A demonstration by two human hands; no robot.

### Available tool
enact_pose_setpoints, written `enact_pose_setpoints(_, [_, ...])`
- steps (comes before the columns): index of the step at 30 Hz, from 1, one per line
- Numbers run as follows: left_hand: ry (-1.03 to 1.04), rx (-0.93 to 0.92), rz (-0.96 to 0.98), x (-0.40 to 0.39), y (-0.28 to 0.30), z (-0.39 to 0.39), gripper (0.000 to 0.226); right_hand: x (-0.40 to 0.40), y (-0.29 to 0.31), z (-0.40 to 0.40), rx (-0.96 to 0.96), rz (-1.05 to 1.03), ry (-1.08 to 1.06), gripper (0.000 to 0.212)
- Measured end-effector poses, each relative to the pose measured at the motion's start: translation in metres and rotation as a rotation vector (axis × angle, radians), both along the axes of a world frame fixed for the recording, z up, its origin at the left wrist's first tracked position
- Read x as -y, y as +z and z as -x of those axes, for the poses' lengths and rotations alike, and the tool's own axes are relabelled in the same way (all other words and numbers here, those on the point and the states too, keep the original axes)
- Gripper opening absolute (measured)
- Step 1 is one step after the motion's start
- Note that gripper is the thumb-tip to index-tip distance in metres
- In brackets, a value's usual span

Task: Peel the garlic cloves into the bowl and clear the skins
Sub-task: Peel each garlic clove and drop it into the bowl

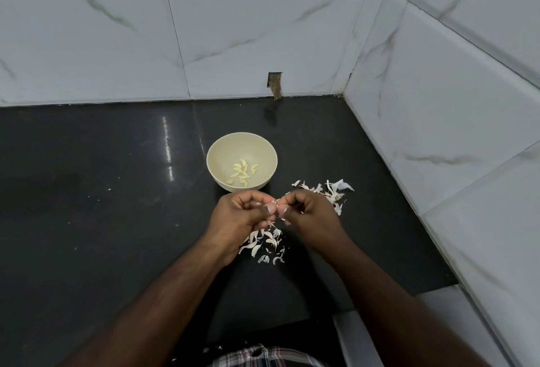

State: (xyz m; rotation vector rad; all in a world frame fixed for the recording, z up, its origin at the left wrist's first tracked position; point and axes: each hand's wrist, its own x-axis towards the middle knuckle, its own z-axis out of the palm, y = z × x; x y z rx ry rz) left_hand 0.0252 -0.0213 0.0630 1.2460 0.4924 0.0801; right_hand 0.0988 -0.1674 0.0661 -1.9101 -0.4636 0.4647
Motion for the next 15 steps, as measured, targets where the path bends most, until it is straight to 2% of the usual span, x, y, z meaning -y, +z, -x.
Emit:
enact_pose_setpoints(2, [-0.016, 0.026, -0.058, -0.0004, -0.0008, 0.0002, 0.008, 0.0004, 0.0029, -0.0009, -0.151, -0.092, 0.006, 0.017])
enact_pose_setpoints(5, [-0.046, 0.07, -0.154, -0.0005, -0.0015, 0.0012, 0.011, 0.0023, 0.0049, -0.0038, -0.276, -0.112, 0.037, 0.02])
enact_pose_setpoints(10, [-0.081, 0.127, -0.172, -0.0016, -0.0024, 0.0028, 0.014, 0.0038, 0.0067, -0.006, -0.453, -0.151, 0.035, 0.024])
enact_pose_setpoints(13, [-0.11, 0.135, -0.144, -0.0026, -0.0046, 0.0041, 0.012, 0.0053, 0.0097, -0.0064, -0.515, -0.154, 0.06, 0.024])
enact_pose_setpoints(15, [-0.112, 0.115, -0.149, -0.0025, -0.0064, 0.0044, 0.006, 0.006, 0.0102, -0.0059, -0.476, -0.118, 0.06, 0.021])
